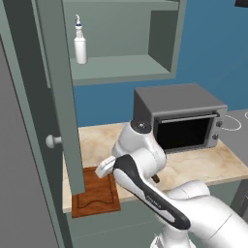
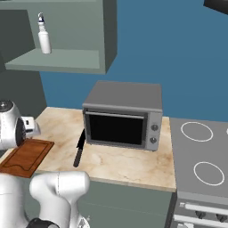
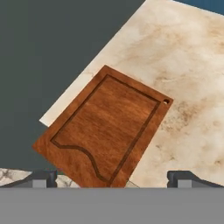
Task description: Move the cutting board and knife to the sink. Then move spray from the cabinet to the counter.
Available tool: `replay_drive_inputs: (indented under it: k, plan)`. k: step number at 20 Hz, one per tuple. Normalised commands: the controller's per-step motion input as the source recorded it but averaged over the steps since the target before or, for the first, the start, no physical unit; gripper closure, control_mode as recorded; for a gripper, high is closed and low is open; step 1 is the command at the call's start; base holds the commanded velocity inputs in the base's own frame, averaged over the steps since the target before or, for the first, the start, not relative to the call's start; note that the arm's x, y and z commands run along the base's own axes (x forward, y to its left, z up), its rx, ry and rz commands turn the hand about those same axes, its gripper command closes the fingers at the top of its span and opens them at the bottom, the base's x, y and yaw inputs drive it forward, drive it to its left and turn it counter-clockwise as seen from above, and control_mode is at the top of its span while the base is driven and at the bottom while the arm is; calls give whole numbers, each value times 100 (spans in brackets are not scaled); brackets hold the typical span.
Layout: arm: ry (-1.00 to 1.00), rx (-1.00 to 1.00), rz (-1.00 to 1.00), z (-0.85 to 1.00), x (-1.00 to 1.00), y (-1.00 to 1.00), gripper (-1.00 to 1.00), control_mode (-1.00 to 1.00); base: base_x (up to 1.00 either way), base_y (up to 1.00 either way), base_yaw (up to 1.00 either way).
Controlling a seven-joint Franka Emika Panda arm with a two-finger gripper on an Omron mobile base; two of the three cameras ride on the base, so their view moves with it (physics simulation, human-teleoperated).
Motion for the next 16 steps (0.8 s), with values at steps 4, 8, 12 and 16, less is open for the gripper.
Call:
replay_drive_inputs:
  k: [4,8,12,16]
  plan:
    - [0,-16,0,10,-52,-3,-100,-100,0,0,0]
    - [0,-15,0,3,-48,-7,-100,-100,0,0,0]
    - [0,-14,7,1,-44,-11,-100,-100,0,0,0]
    - [1,-13,17,0,-45,-13,-100,-100,0,0,0]
